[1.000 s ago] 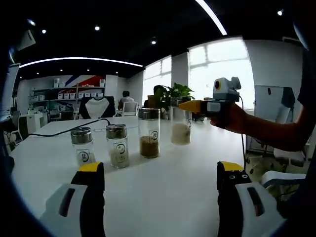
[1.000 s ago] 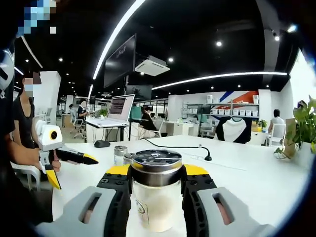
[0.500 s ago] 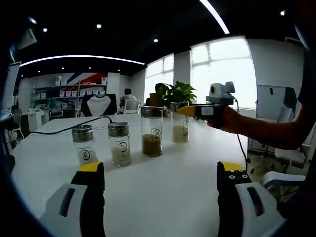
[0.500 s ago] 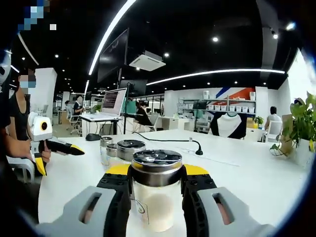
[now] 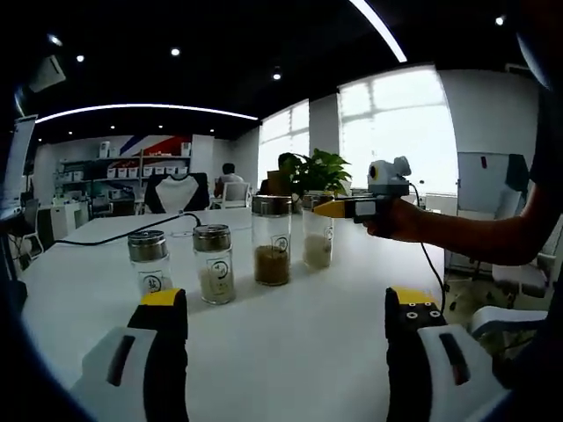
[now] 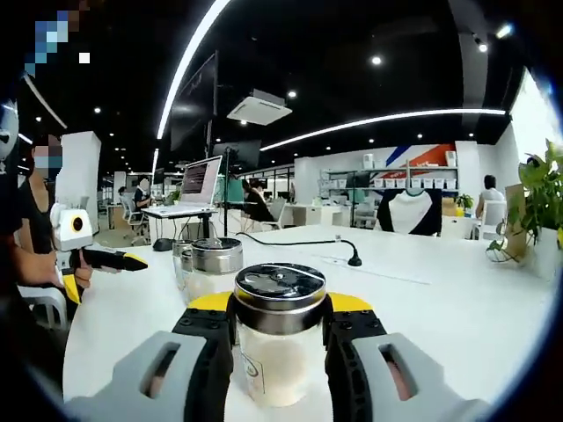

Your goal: Rotate the seasoning bottle until the label or dispensing opening points toward the visible target arrow and the bottle remains upright within the marked orientation range

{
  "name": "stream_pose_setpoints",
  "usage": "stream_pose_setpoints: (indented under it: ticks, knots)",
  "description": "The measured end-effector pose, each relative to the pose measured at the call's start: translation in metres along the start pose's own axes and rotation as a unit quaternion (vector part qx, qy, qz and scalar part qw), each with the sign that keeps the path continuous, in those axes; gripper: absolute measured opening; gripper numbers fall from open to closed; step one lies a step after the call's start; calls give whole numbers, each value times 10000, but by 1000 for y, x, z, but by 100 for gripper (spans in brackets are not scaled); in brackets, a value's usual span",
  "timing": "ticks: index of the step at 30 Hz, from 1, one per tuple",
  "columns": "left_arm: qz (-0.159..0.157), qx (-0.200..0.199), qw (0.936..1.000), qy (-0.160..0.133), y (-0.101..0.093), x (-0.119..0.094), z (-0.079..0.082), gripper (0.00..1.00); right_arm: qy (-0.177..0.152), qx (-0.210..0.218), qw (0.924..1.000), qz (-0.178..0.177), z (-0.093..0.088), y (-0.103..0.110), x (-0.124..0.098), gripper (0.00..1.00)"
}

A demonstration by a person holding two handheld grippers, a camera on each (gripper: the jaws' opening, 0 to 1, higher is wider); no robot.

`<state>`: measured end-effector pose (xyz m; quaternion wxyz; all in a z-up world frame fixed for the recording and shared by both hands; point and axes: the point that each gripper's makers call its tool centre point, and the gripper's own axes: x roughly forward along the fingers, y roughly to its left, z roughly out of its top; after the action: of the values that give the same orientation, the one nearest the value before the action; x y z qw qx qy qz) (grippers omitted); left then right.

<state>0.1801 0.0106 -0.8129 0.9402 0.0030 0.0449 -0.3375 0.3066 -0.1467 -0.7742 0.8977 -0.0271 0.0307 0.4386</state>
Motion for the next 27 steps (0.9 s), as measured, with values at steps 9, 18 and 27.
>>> stream_pose_setpoints:
  ticks: [9,18,27]
  knots:
    - [-5,18,10000,73,-2,-2,-5,98,-1,-24,9999,130,1,-1,1,37]
    - [7,-90,10000,21,-2,-8,-5,98,-20,-19,9999,164,1,0,1,37]
    - [-53,-107,9999,13,-8,-9,-5,99,-73,-24,9998,203,1,1,3,37]
